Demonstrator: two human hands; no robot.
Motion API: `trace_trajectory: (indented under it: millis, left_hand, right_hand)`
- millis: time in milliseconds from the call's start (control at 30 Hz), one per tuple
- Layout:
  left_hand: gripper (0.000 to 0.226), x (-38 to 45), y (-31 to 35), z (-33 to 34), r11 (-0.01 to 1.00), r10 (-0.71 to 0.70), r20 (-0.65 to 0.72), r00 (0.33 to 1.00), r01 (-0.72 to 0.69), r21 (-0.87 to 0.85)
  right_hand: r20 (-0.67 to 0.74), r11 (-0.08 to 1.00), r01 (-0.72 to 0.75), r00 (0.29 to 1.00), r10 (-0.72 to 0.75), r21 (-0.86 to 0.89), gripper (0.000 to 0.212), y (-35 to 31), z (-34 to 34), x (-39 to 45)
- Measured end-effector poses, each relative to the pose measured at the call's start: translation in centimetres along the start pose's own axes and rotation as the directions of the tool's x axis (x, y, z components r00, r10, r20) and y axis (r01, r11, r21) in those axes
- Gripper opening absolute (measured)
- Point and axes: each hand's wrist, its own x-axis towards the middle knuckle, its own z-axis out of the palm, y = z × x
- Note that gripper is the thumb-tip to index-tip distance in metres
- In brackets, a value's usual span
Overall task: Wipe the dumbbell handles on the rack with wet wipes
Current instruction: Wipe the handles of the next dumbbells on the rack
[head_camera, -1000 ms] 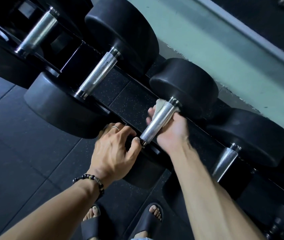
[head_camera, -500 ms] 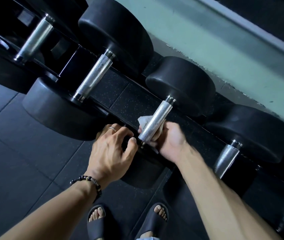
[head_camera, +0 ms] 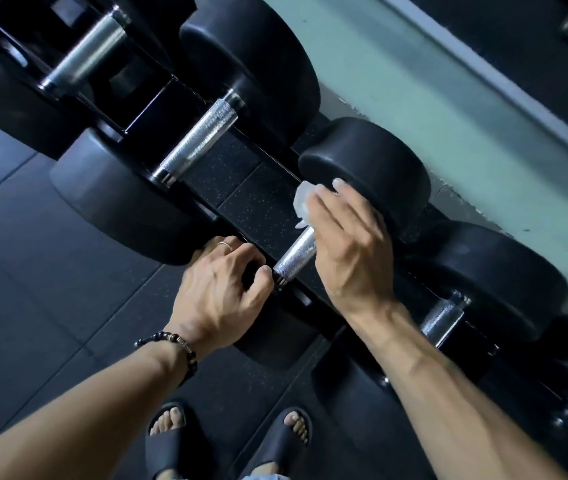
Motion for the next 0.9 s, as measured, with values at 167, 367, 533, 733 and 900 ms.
trace_trajectory:
  millis: [167,367,533,733,900]
  left_hand:
    - [0.046,0.0,0.0,0.0,1.0,-0.007,0.0,1.0,0.007,-0.01]
    - [0.06,-0.3,-0.1,0.1,1.0,0.005,-0.052,0.999,-0.004,0.014]
    - [0.064,-0.2,0.1,-0.2,1.0,-0.021,-0.017,1.0,0.02,-0.013]
    - [0.06,-0.2,0.2,-0.2,1.0,-0.023,0.002,1.0,0.023,-0.017]
    - [0.06,-0.3,0.2,-0.2,1.0,-0.024,0.007,1.0,0.024,-0.005]
  right_hand:
    - [0.508,0.948,0.302,0.804,-0.309,0.098,0.032,0.6,1.0,-2.1]
    - [0.628,0.911,0.407,0.691,-0.358,0.071,0.043,2.9,-0.2,0.9]
    - [0.664,0.785,0.582,0.504,-0.553,0.211,0.04,1.7,0.0,-0.7]
    - [0.619,0.901,0.429,0.693,-0.37,0.057,0.034,0.9,0.3,-0.6]
    - [0.597,0.916,0.397,0.722,-0.35,0.056,0.024,1.9,1.1,0.4]
